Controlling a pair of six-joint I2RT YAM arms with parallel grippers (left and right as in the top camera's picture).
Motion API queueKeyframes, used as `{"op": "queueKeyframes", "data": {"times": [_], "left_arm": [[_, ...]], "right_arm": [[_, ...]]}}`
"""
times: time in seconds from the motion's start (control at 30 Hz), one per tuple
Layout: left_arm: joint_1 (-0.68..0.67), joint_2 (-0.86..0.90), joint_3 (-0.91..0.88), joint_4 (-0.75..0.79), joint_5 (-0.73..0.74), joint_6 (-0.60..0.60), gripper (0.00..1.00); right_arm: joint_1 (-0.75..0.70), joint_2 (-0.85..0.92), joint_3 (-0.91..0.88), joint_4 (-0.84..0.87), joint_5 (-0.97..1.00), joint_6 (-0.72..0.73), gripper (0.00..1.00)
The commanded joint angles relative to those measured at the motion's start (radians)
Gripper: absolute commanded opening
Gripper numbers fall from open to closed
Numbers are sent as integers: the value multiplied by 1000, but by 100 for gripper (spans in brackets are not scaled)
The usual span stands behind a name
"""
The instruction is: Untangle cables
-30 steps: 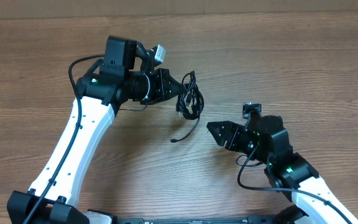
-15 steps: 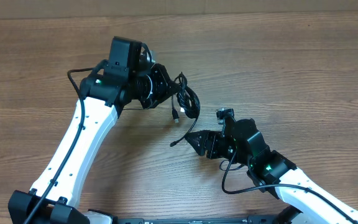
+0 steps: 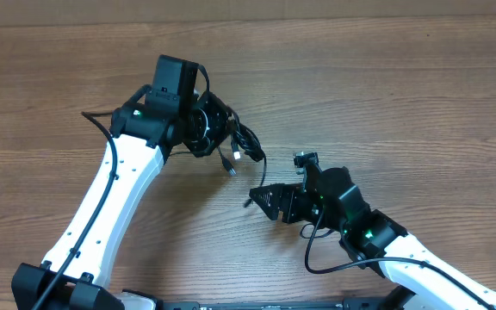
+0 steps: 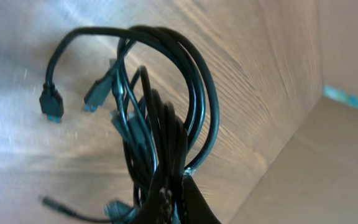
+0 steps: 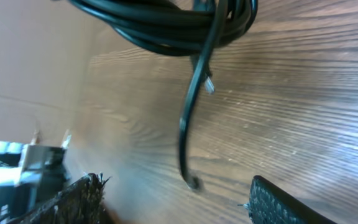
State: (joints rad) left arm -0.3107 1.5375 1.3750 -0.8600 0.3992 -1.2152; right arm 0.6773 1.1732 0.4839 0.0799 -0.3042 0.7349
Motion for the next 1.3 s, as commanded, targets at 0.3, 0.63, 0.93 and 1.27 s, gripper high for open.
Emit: {"op": "queueKeyframes", "data": {"times": [0.3,0.63,0.93,1.27], "left_arm": [[-56,-27,15,1,13,-224,4],[-56,-27,15,0,9,559,4],[-77,-27,15,-4,95,1072,4],[-194,-27,15,-8,326,1376,4]], "right_arm": [[42,127,8,39,178,-8,15],[40,44,8,-5,165,-41,4],[40,-233,8,-137,127,-60,4],[40,-330,8,-138,223,-124,4]]}}
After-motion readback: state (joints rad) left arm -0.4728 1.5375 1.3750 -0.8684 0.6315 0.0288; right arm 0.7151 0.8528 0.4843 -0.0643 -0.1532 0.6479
